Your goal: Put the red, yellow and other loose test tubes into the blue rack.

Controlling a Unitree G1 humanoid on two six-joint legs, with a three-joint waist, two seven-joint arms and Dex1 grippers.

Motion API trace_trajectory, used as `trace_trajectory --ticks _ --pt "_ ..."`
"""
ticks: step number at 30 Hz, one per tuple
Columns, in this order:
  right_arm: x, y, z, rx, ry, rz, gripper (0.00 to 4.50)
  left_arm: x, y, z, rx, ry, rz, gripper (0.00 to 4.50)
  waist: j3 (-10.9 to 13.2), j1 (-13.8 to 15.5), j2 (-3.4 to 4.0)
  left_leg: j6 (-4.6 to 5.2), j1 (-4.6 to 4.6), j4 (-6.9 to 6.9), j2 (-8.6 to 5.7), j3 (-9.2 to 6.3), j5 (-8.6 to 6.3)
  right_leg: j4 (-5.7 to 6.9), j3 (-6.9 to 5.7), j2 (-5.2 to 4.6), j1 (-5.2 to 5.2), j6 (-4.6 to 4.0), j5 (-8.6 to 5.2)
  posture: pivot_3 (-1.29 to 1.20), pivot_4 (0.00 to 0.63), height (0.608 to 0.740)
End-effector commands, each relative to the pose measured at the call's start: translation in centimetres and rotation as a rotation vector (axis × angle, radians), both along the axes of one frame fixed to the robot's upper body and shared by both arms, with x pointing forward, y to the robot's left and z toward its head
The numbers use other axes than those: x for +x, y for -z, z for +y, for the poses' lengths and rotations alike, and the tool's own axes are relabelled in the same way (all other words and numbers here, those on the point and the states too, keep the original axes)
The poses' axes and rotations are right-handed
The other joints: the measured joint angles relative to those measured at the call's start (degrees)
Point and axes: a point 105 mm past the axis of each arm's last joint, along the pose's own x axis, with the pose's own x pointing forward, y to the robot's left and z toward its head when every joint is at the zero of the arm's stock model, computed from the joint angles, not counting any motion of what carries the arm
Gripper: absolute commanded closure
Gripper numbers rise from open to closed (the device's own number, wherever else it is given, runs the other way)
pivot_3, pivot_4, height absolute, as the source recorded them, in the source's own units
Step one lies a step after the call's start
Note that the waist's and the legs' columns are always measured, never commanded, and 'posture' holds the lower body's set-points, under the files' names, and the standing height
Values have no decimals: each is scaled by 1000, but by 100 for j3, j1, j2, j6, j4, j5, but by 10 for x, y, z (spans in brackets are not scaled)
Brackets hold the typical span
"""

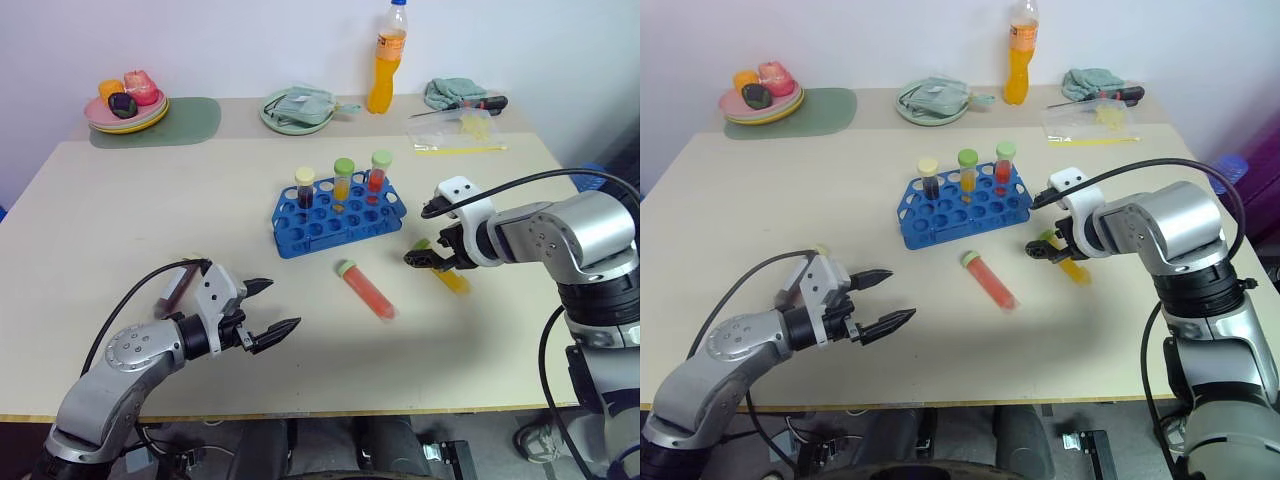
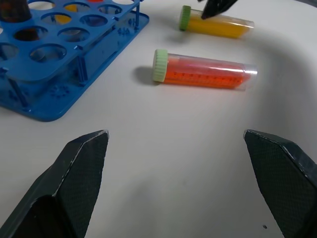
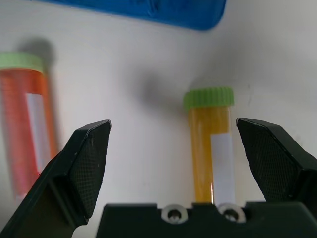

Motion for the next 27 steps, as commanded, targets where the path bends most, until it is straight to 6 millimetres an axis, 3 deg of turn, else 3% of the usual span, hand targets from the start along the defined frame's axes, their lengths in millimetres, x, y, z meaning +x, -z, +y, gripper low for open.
trace_trajectory --ticks 1,7,9,12,16,22,27 --pt "8 -8 -5 -23 45 -27 15 -5 -4 -5 -5 36 -24 0 0 -9 0 0 0 0 0 0 0 0 0 1 0 0 0 0 150 740" --pt "12 -25 7 45 -9 -82 15 -8 -2 -3 -5 33 -21 0 0 -21 1 0 2 0 3 0 0 3 0 7 -1 2 1 0 150 740" --pt "4 -42 28 111 -116 -116 15 -9 0 1 3 23 -11 0 1 -22 1 0 1 0 4 0 0 4 -1 8 -2 4 2 0 150 740" --pt "-16 -52 56 170 -293 -108 15 -8 6 10 25 -3 3 0 2 -48 3 2 1 -1 6 -1 -1 9 -1 10 -6 10 6 0 150 740" --pt "-30 -32 76 179 -366 -47 15 -2 10 22 54 -28 5 0 2 -63 2 4 4 -2 11 -5 -2 11 -3 15 -4 5 2 0 150 740" --pt "-20 -6 92 191 -255 -12 15 3 14 38 98 -52 2 0 1 -124 1 4 3 0 10 -1 -2 15 0 8 -7 4 2 0 150 740" --pt "-21 3 123 207 -251 15 15 3 16 47 129 -47 9 0 2 -146 2 3 1 -4 11 0 -2 24 1 8 -16 6 3 0 150 740"
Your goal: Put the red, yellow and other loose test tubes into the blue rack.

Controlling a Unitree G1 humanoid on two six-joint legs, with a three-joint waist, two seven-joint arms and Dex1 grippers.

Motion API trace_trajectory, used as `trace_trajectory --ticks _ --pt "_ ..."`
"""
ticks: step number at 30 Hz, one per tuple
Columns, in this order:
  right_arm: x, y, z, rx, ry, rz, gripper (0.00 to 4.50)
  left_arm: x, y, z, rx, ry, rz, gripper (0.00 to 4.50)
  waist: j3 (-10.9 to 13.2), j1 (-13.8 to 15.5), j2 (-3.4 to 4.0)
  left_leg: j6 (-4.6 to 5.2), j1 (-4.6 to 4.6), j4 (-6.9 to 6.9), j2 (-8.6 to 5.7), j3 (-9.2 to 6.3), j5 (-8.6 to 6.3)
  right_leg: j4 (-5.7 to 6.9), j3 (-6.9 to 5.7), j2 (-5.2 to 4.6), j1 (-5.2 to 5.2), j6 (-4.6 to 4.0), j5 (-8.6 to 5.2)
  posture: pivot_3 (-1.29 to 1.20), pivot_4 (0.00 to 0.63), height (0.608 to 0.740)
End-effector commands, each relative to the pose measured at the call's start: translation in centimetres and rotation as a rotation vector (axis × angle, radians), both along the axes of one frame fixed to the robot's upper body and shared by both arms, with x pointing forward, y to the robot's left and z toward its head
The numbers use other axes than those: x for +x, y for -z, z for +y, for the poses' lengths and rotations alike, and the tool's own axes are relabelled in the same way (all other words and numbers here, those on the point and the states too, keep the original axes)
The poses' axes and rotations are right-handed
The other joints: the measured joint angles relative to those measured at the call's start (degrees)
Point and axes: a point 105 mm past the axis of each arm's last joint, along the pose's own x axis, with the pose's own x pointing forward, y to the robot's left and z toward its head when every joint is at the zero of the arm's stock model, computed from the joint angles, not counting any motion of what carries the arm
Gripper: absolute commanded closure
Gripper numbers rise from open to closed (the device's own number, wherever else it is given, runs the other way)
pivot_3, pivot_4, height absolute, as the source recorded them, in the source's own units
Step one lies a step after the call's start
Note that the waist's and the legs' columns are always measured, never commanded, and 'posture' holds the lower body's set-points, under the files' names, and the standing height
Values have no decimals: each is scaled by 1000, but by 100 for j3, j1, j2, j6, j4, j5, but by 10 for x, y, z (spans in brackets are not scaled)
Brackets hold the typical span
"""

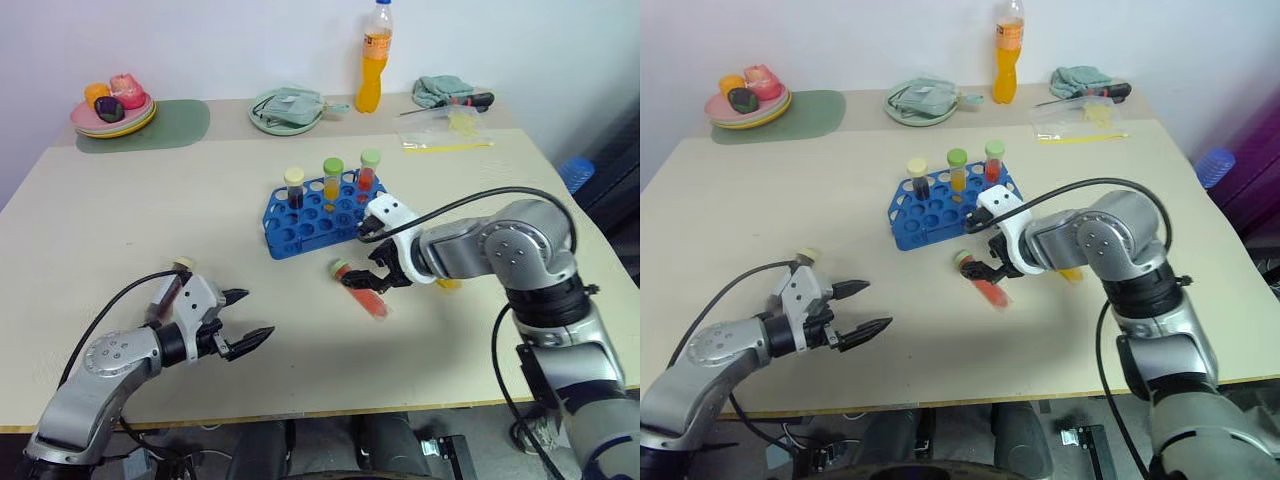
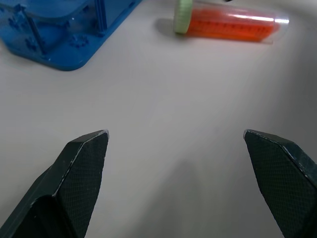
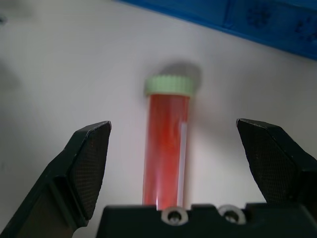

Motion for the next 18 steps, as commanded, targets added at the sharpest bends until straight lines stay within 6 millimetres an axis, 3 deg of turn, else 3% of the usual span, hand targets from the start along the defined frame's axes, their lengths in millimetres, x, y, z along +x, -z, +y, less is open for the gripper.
trace_trajectory --ticks 1,18 --pt "-3 -7 18 -7 -22 -36 15 1 -8 6 18 5 -44 0 0 -2 0 0 -1 -1 0 0 0 3 1 -1 -2 0 0 0 150 740" --pt "0 7 -3 -203 31 33 15 -3 -7 -3 -12 3 -45 0 0 0 0 1 -59 16 -3 1 1 47 0 -2 -75 17 9 0 150 740"
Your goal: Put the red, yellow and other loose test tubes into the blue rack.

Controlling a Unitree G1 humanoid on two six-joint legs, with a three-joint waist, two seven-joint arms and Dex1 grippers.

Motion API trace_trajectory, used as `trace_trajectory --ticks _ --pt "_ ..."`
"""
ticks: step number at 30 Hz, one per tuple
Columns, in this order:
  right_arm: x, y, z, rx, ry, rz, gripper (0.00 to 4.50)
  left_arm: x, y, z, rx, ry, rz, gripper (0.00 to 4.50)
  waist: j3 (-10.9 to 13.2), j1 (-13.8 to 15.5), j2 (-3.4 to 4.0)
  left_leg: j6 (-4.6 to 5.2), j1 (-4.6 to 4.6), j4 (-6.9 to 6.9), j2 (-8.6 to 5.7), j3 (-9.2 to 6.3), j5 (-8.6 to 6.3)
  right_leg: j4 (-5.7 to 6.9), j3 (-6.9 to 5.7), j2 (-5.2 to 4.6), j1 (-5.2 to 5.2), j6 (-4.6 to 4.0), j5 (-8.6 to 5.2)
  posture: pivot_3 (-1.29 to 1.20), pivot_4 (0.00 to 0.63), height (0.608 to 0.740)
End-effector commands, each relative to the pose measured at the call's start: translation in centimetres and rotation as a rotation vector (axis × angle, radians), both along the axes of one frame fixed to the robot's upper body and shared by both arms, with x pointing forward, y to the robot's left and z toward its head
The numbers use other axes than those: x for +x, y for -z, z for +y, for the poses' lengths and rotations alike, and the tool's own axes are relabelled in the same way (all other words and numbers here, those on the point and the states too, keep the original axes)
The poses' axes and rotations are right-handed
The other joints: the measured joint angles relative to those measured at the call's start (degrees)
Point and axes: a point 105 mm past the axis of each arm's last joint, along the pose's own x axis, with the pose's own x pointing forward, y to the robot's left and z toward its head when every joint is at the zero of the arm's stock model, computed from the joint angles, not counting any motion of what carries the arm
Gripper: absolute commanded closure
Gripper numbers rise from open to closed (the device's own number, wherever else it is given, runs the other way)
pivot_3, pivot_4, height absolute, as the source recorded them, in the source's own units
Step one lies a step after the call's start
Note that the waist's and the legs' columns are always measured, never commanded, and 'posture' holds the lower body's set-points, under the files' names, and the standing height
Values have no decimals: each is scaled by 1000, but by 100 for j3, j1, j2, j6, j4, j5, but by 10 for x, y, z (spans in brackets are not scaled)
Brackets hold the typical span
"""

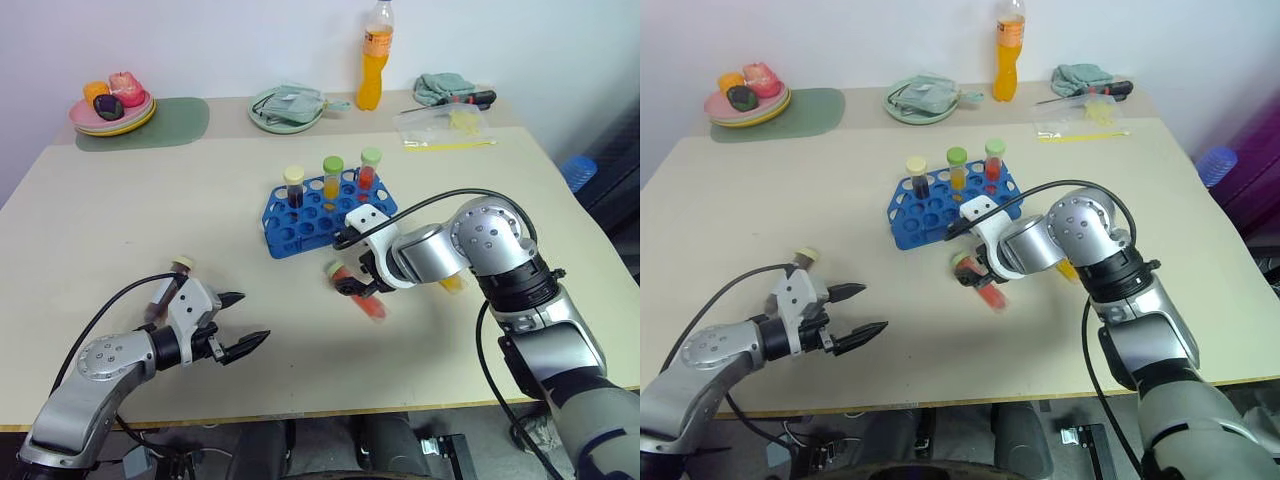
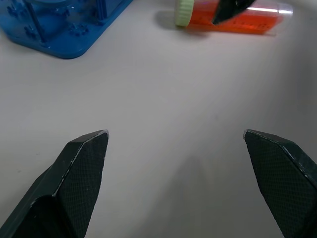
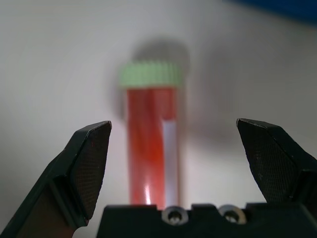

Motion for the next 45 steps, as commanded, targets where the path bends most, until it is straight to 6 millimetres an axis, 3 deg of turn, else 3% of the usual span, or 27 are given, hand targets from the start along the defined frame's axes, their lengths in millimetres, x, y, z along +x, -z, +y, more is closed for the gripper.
trace_trajectory --ticks 1,4,7,13,16,21,25,30,37,45 --pt "-1 -9 2 -10 -34 -5 15 0 -8 -5 -7 15 -42 0 0 -1 -1 0 0 0 0 0 0 1 0 1 0 0 0 0 150 740" --pt "-2 -6 1 -28 -29 4 15 -1 -8 -7 -11 18 -42 0 0 -1 0 0 -1 1 1 0 0 0 0 2 0 0 0 0 150 740" --pt "0 -5 1 -33 -20 6 805 -1 -8 -8 -13 19 -42 0 0 0 -1 0 -1 2 1 0 0 0 0 3 0 0 0 0 150 740" --pt "-1 -9 7 -13 -33 9 3648 -3 -8 -8 -13 19 -42 0 0 0 0 0 -1 2 2 0 0 0 0 3 0 0 0 0 150 740" --pt "-4 -30 18 99 -80 -31 3730 -2 -9 -7 -12 12 -46 0 0 -2 0 0 -2 2 3 0 0 0 0 4 -1 1 0 0 150 740" --pt "-7 -112 36 535 -158 -461 3730 -2 -11 -4 -20 -27 -62 0 -2 20 -3 1 -12 1 3 -2 -1 -1 -1 7 -11 6 2 0 150 740" --pt "17 -138 0 684 39 -833 3730 -2 -13 -18 -63 -13 -70 0 -9 52 -17 1 -11 6 1 -8 -1 -9 -4 10 2 13 0 0 150 740" --pt "40 -123 -29 612 216 -1107 3730 14 -27 -36 -141 -27 -158 0 -7 19 -14 -2 -8 27 0 4 1 -1 6 11 5 16 1 0 150 740" --pt "54 -101 -28 619 248 -1262 3730 20 -40 -66 -229 29 -205 0 -5 -5 -10 -4 0 20 7 3 2 10 13 33 1 16 5 0 150 740" --pt "71 -69 -24 604 275 -1253 3730 37 -56 -68 -234 -71 -360 0 -4 23 -10 -14 1 21 8 1 8 12 13 32 2 12 7 0 150 740"
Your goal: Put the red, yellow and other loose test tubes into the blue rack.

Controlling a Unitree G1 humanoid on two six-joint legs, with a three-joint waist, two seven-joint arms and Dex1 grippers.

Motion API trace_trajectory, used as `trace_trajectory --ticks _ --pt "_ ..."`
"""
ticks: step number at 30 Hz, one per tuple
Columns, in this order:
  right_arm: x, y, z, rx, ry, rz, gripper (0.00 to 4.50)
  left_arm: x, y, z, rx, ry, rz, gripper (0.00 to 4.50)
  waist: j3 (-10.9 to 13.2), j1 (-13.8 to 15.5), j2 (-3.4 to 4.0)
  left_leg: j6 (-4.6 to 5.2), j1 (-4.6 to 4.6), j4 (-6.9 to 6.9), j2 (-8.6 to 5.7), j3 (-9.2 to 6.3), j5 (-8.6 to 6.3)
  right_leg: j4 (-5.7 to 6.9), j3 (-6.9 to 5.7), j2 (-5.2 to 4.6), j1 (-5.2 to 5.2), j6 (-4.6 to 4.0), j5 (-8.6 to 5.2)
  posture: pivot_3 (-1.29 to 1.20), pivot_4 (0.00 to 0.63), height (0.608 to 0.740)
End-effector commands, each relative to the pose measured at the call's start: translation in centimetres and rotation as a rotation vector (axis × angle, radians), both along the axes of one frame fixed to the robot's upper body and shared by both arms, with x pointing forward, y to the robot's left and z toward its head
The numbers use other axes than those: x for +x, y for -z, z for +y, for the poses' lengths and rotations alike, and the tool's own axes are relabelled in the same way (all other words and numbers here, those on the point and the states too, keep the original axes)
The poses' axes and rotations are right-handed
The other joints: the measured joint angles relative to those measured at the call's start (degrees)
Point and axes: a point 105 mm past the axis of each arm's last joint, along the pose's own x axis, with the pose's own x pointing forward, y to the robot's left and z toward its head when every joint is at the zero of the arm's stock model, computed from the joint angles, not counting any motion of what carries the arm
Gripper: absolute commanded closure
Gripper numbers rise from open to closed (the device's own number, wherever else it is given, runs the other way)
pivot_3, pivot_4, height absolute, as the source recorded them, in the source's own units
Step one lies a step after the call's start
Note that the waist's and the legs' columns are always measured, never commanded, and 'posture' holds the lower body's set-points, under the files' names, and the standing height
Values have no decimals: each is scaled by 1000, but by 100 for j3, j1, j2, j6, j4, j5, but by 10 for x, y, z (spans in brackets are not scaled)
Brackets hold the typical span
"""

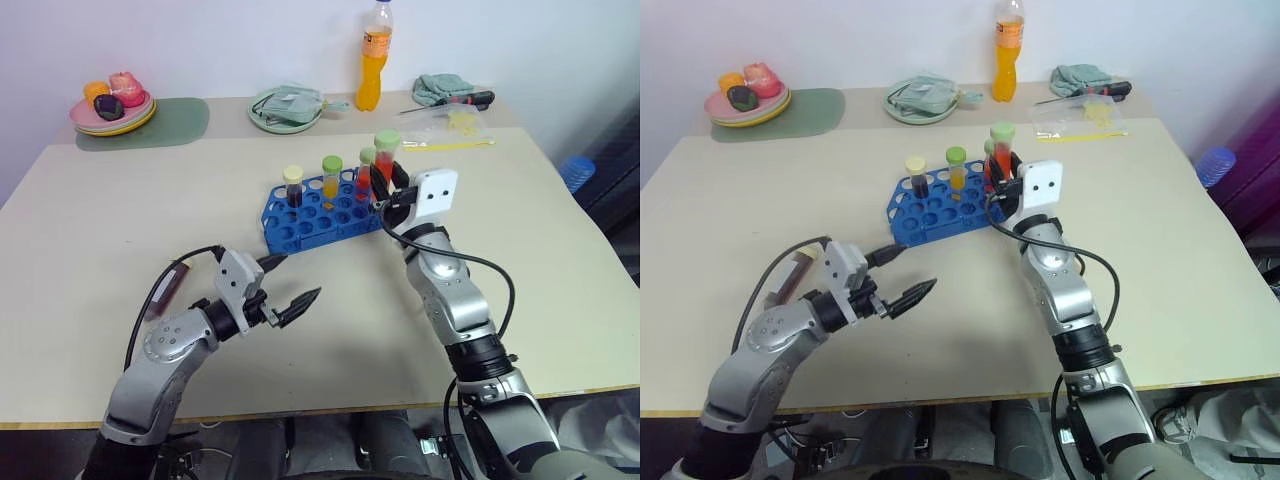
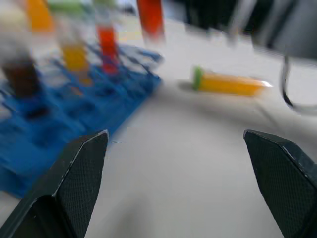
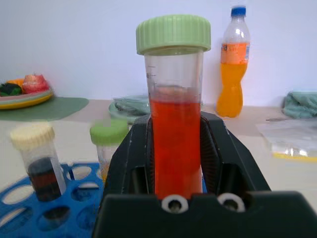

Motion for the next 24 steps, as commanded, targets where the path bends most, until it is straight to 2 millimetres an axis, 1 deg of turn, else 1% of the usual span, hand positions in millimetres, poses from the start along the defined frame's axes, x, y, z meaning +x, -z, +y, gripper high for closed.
trace_trajectory --ticks 1,4,11,16,20,24 --pt "3 -11 0 20 4 -67 3730 3 -9 -2 -8 -26 -63 0 0 -6 0 0 0 0 0 0 0 0 1 0 0 0 0 0 150 740" --pt "7 -3 -3 26 26 -62 3730 0 -9 -6 -16 -19 -61 0 0 -12 1 -1 1 -2 0 0 0 0 1 0 0 1 0 0 150 740" --pt "16 5 -9 22 56 -60 3730 -5 -7 -8 -22 -5 -44 0 0 -14 1 -2 4 -2 1 0 1 2 2 0 0 0 0 0 150 740" --pt "20 8 -8 32 44 -54 3730 -5 -8 -8 -18 5 -42 0 0 -18 1 -3 6 -2 1 0 2 5 2 1 1 0 1 0 150 740" --pt "23 6 -3 46 22 -63 3730 -5 -9 -9 -20 10 -40 0 0 -24 1 -3 7 -2 1 1 2 6 2 1 1 0 1 0 150 740" --pt "26 9 -5 58 39 -58 3730 -5 -12 -11 -20 14 -41 0 0 -27 1 -4 8 -2 1 0 2 8 3 1 1 1 1 0 150 740"
